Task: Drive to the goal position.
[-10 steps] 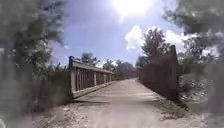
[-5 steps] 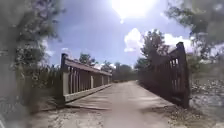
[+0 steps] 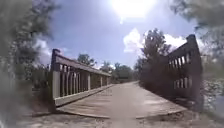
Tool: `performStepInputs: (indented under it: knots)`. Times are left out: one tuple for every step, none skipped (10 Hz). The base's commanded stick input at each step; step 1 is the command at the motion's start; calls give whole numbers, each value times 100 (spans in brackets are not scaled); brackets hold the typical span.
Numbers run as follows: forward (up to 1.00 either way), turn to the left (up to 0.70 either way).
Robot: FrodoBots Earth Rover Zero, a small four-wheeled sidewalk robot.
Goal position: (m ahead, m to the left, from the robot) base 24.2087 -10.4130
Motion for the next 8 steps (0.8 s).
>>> performStepInputs:
  knots:
    - [70, 0]
    - [70, 0]
    - [70, 0]
    - [70, 0]
    - [70, 0]
    - [70, 0]
    - [70, 0]
    - [70, 0]
